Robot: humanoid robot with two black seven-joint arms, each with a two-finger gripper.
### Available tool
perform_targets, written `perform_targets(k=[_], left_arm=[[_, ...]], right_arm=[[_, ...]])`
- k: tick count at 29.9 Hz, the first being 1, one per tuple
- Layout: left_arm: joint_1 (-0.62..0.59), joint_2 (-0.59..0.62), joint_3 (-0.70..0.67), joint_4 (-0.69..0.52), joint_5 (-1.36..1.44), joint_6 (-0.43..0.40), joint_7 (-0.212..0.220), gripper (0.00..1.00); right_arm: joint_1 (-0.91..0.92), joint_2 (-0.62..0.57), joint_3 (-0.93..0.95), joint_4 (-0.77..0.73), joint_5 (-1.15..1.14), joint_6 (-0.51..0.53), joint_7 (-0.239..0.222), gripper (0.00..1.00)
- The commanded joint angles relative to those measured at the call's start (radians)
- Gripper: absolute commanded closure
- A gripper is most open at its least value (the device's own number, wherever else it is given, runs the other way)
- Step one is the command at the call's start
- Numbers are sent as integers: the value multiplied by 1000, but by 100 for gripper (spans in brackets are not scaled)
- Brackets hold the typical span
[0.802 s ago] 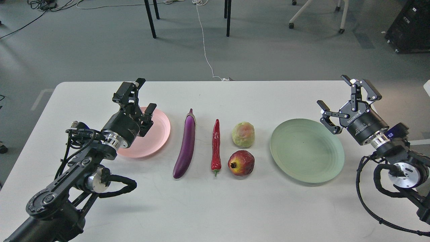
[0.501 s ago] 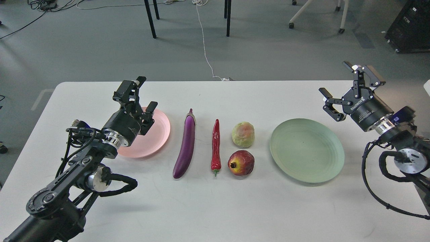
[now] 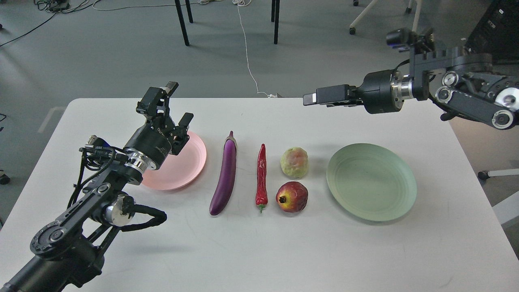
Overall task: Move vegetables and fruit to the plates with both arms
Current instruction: 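Raise the right gripper and move it over the pale peach, then lower the right gripper and grasp the pale peach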
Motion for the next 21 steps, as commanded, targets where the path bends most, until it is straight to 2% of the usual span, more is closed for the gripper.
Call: perform_targets(k=[1, 10, 21], left_arm=[[6, 1, -1, -22, 0, 3, 0, 1], [12, 10, -3, -38, 2, 6, 0, 1], [17, 13, -8, -45, 2, 6, 0, 1]], right_arm=[[24, 102, -85, -50, -122, 0, 0, 1], [-8, 269, -168, -184, -124, 0, 0, 1], [-68, 355, -174, -271, -123, -7, 0, 1]])
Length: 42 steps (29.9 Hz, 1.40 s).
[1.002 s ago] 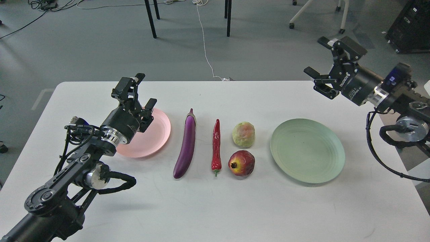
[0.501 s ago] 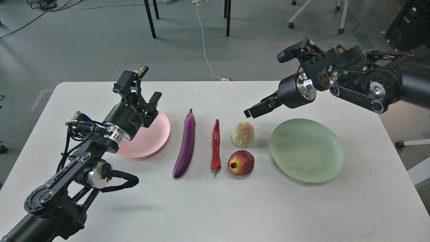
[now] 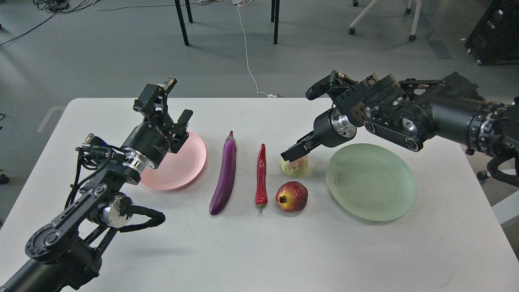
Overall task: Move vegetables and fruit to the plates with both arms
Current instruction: 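Lower the right gripper and grasp the pale peach, then carry the peach onto the green plate and release it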
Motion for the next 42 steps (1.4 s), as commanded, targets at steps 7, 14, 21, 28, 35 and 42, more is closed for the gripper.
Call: perform_targets(k=[7, 14, 21, 28, 35, 42], left_arm=[[2, 0, 0, -1, 0, 0, 0, 1], [2, 0, 0, -1, 0, -2, 0, 1], [2, 0, 0, -1, 0, -2, 0, 1], [2, 0, -2, -2, 0, -2, 0, 1], [2, 0, -2, -5, 0, -2, 0, 1], [2, 2, -8, -5, -2, -2, 0, 1]], right_arm=[[-17, 39, -47, -46, 0, -62, 0, 1], [-49, 57, -55, -69, 0, -110, 0, 1], [-71, 70, -58, -87, 0, -117, 0, 2], [-77, 71, -70, -87, 0, -130, 0, 17], [-72, 67, -112, -84, 0, -130, 0, 53], [32, -27, -110, -26, 2, -126, 0, 54]])
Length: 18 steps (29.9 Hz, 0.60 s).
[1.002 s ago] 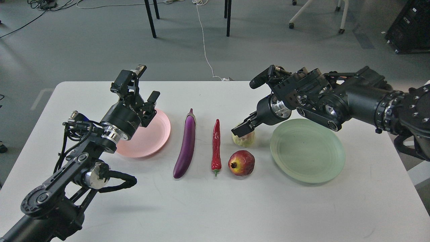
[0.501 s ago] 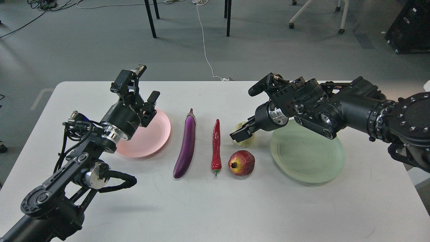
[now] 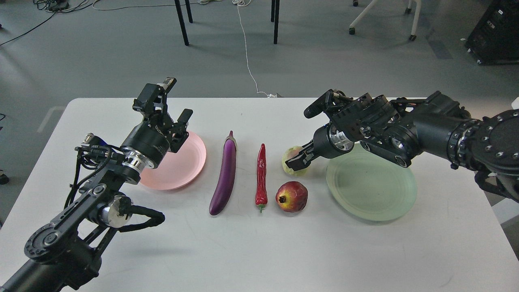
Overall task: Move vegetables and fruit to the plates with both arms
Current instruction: 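Carry the peach onto the green plate and release it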
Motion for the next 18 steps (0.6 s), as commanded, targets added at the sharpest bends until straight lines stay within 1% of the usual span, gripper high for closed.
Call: perform_targets(k=[1, 6, 9, 12, 16, 18], left_arm=[[0, 0, -1, 0, 0, -1, 0, 1], [0, 0, 0, 0, 0, -3, 0, 1], [0, -2, 2, 0, 0, -3, 0, 1], [0, -5, 5, -2, 0, -3, 0, 1], [0, -5, 6, -2, 0, -3, 0, 1], [0, -6, 5, -2, 0, -3, 0, 1]], right_arm=[[82, -86, 1, 72, 1, 2, 0, 54], [174, -271, -3, 215, -12, 11, 0, 53], [189, -374, -34, 289, -52, 13, 0, 53], [185, -471, -67, 319, -103, 13, 0, 53], [128, -537, -77, 332, -132, 7, 0, 52], [94, -546, -71, 333, -132, -1, 0, 49]])
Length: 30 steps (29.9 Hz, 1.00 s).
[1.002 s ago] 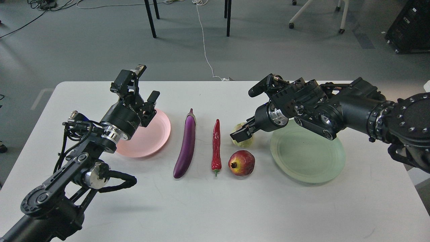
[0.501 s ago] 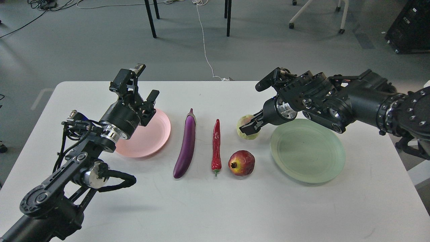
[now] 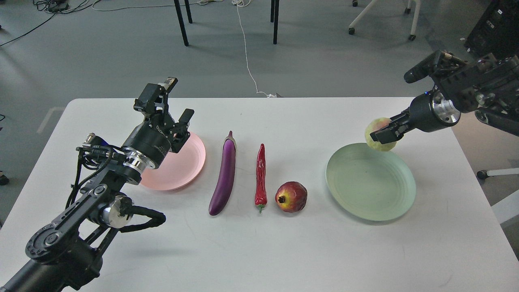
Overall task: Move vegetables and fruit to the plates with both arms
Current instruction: 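Carry the peach onto the green plate and release it, then move the right gripper to the red apple and grasp it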
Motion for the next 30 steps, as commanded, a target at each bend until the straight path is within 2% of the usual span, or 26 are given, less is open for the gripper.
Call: perform_targets(k=[1, 7, 10, 12, 13, 19, 25, 30], left_arm=[[0, -1, 1, 0, 0, 0, 0, 1], [0, 3, -1, -2, 0, 0, 0, 1], [0, 3, -2, -2, 0, 0, 0, 1], [0, 0, -4, -2, 0, 0, 0, 1], [0, 0, -5, -2, 0, 0, 0, 1], [0, 3, -7, -2, 0, 0, 0, 1], [0, 3, -4, -2, 0, -1, 0, 1], [2, 0, -2, -2, 0, -1, 0, 1]], right_arm=[[-60, -21, 7, 3, -6, -15, 0, 49], [-128, 8, 18, -18, -5, -92, 0, 43], [-140, 28, 20, -38, -5, -112, 0, 29], [-140, 31, 23, -37, -5, -115, 0, 10], [-138, 31, 24, -37, -5, -115, 0, 6], [-123, 28, 58, -8, -2, -114, 0, 2], [-16, 31, 148, 169, 15, -104, 0, 2], [9, 124, 148, 216, 15, -100, 0, 2]])
